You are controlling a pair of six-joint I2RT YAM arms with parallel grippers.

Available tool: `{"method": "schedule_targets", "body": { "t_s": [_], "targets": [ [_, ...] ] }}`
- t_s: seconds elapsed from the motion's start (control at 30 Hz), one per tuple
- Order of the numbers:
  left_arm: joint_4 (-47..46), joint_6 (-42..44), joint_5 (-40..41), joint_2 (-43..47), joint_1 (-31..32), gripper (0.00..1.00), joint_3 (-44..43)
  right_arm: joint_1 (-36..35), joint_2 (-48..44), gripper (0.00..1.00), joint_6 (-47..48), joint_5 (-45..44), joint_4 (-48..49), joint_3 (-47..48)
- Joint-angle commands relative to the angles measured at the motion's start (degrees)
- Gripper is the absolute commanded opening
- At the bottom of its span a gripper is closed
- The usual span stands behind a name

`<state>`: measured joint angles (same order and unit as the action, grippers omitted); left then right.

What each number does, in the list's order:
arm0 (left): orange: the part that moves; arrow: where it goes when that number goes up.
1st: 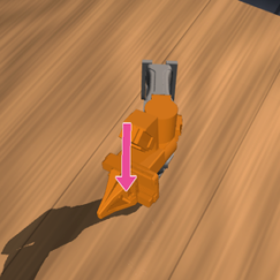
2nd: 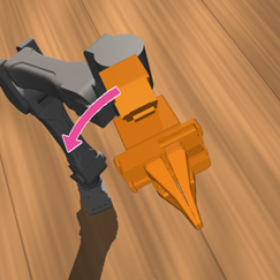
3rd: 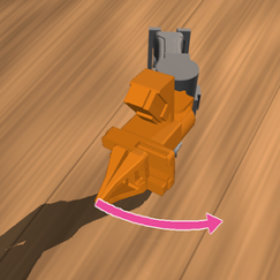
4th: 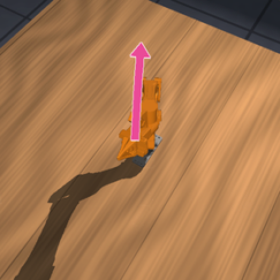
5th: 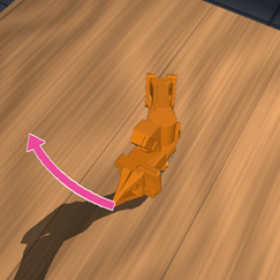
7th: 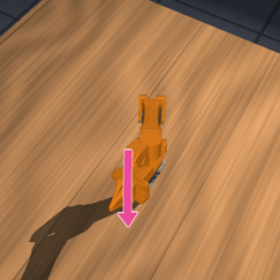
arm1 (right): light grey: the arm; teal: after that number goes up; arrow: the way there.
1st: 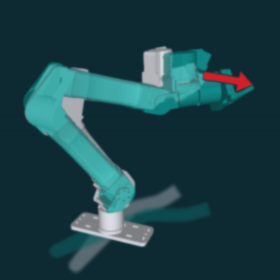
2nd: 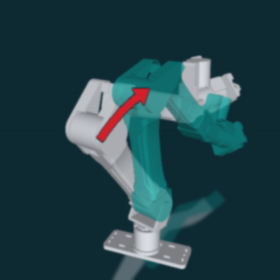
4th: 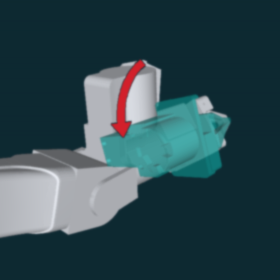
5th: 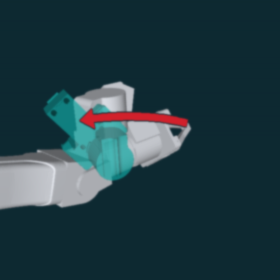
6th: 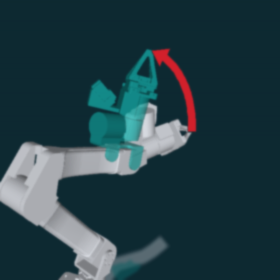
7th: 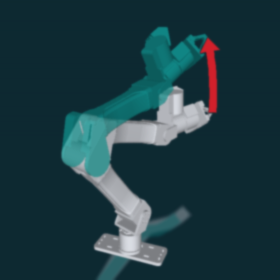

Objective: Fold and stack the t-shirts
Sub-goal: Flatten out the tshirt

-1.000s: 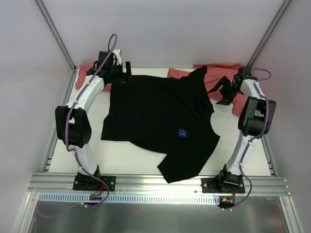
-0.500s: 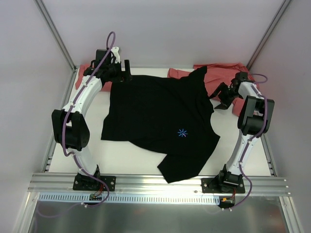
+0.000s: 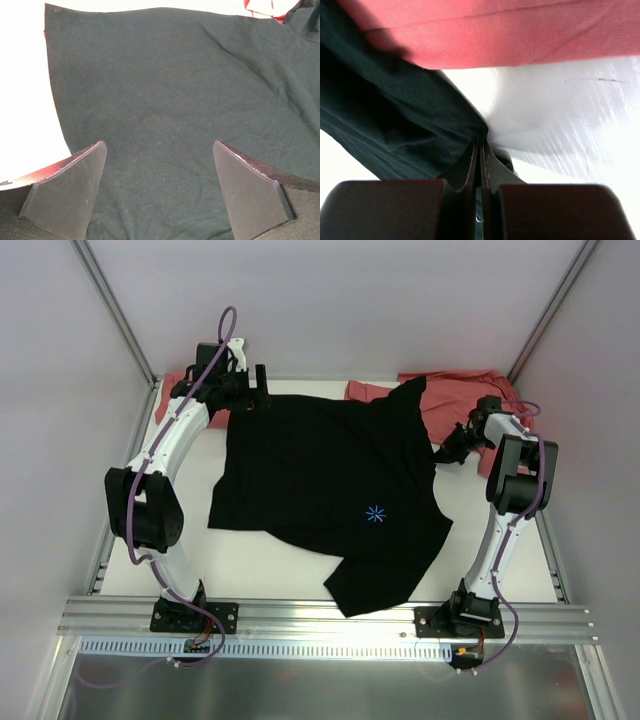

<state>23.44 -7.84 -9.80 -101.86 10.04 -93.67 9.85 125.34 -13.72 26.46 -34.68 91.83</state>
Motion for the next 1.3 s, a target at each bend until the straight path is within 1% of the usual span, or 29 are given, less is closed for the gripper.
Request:
{"method": "schedule_targets", "body": {
  "t_s": [0.0, 0.17, 0.3, 0.47, 0.6, 0.8, 0.83, 0.87, 0.9, 0.93, 0.97, 1.0, 1.13, 1.23, 1.27],
  "targets": [
    [0.55, 1.33, 1.01, 3.78, -0.29, 0.91, 0.33, -0.35, -1.14, 0.0, 0.53, -0.61, 0.93, 0.19],
    [0.73, 1.68, 1.37, 4.48, -0.29, 0.91, 0.94, -0.27, -4.83, 0.0, 2.98, -7.46, -1.88, 4.57],
    [0.29, 1.68, 1.37, 4.92, -0.37, 0.91, 1.64, -0.27, -6.5, 0.0, 5.45, -13.43, -6.01, 11.59],
    [0.03, 1.51, 1.19, 5.36, -0.55, 0.91, 2.26, 0.17, -8.97, 0.0, 6.86, -17.14, -7.68, 15.39],
    [-0.24, 1.42, 0.93, 5.36, -0.64, 0.91, 2.35, 0.87, -10.2, 0.0, 7.65, -18.9, -8.82, 16.1],
    [-0.33, 1.42, 0.66, 5.45, -0.99, 0.91, 2.17, 2.11, -12.04, 0.0, 8.18, -19.34, -9.01, 11.89],
    [-0.41, 1.33, 0.66, 5.45, -1.08, 0.91, 2.26, 2.28, -11.79, 0.02, 8.61, -19.34, -9.44, 11.62],
    [-0.33, 1.42, 0.66, 5.54, -1.17, 0.91, 2.17, 2.28, -11.61, 0.09, 8.88, -19.77, -10.66, 11.7],
    [-0.41, 1.42, 0.66, 5.54, -1.17, 0.91, 2.26, 2.28, -11.43, 0.28, 9.06, -20.21, -11.28, 11.7],
    [-0.33, 1.33, 0.66, 5.54, -1.25, 0.91, 2.17, 2.28, -11.26, 0.58, 9.14, -20.91, -11.99, 11.79],
    [-0.33, 1.24, 0.66, 5.62, -1.43, 0.91, 2.17, 2.28, -11.69, 0.83, 9.49, -22.14, -11.99, 11.18],
    [-0.24, 1.24, 0.66, 5.62, -1.43, 0.91, 2.26, 2.28, -12.04, 0.99, 9.67, -22.67, -11.82, 10.83],
    [-0.15, 1.33, 0.93, 6.24, -1.6, 0.92, 3.05, 2.46, -12.75, 0.99, 9.5, -23.38, -11.29, 12.14],
    [-0.33, 0.89, 0.75, 6.5, -1.87, 0.92, 3.75, 2.46, -10.65, 0.99, 8.36, -20.23, -10.77, 17.75],
    [-0.5, 0.63, 0.58, 6.5, -1.96, 0.92, 3.93, 2.46, -9.42, 0.99, 7.92, -17.26, -10.76, 19.94]
  ]
}}
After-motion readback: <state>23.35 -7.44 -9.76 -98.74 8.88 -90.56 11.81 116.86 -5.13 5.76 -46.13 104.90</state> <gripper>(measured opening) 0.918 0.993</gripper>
